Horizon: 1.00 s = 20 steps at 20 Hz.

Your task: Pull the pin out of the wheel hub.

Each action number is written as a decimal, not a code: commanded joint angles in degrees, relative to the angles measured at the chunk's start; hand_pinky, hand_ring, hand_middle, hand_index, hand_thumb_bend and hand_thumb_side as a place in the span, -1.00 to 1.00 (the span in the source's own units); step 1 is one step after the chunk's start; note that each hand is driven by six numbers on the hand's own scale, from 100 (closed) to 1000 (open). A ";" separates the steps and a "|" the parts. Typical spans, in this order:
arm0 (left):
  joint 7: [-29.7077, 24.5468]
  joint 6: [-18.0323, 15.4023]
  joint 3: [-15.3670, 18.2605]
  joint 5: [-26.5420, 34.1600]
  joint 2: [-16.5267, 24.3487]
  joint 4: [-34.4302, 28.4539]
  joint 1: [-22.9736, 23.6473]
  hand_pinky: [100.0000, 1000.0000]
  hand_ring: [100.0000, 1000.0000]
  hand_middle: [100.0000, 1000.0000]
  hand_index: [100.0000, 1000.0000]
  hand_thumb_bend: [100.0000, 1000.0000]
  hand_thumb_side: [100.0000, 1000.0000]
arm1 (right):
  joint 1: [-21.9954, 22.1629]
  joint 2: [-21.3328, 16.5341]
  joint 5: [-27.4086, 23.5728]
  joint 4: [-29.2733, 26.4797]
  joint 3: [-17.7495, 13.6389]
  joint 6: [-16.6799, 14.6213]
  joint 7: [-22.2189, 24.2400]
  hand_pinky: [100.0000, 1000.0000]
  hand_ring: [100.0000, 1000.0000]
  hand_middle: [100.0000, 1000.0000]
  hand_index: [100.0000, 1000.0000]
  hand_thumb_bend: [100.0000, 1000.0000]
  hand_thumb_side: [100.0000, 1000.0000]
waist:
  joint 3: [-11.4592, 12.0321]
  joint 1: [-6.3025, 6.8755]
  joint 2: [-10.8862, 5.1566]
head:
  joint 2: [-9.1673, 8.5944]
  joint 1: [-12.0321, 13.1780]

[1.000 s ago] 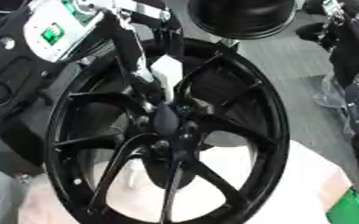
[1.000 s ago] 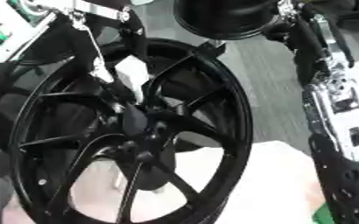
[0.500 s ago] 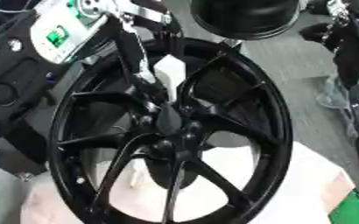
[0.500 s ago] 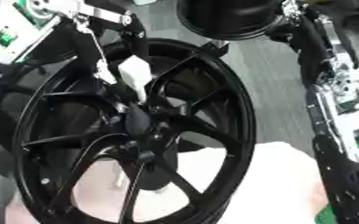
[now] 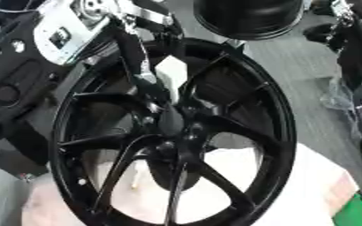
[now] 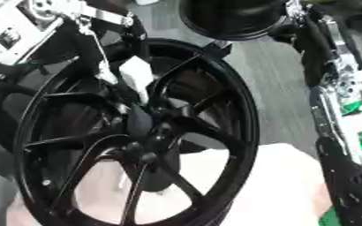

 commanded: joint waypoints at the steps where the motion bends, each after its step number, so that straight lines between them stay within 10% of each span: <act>1: 0.04 -0.11 0.95 -0.35 0.59 -0.24 -1.00 0.48 0.33 0.13 0.26 -0.11 -1.00 | -1.19 -0.68 -0.37 -1.21 -0.16 0.11 -0.15 0.42 0.08 0.41 0.37 -1.00 0.10 | -0.10 -0.36 -0.89 | -0.66 0.07; 20: 0.04 -0.66 1.55 -1.03 0.43 -1.20 -1.00 0.40 0.23 0.00 0.03 -0.36 -1.00 | -1.45 -0.55 -0.45 -1.32 -0.24 0.12 -0.24 0.42 0.08 0.41 0.37 -1.00 0.10 | -0.40 -0.41 -0.56 | -0.75 0.04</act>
